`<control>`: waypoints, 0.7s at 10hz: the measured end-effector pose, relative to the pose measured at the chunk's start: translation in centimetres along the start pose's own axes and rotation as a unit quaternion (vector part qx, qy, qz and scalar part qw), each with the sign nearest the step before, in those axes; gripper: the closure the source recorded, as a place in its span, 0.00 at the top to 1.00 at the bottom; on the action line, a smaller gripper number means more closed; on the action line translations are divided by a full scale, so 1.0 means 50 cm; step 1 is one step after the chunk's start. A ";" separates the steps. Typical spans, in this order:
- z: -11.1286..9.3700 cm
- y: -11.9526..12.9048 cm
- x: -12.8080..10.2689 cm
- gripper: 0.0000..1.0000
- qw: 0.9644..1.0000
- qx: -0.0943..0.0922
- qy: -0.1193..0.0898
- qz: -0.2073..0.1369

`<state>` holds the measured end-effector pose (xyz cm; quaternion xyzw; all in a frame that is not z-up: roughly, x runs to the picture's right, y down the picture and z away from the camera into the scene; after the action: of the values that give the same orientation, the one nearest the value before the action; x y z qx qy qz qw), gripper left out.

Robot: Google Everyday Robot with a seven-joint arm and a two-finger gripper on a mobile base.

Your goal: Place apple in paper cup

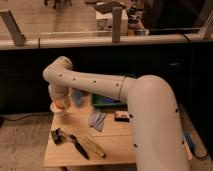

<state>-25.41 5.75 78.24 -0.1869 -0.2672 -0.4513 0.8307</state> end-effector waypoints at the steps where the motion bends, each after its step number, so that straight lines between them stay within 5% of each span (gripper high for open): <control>1: 0.001 -0.005 -0.001 0.03 1.000 0.001 0.000 -0.005; 7: 0.016 -0.034 0.002 0.68 1.000 -0.008 0.003 -0.028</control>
<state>-27.01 5.24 79.06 -0.1847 -0.2660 -0.4775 0.8167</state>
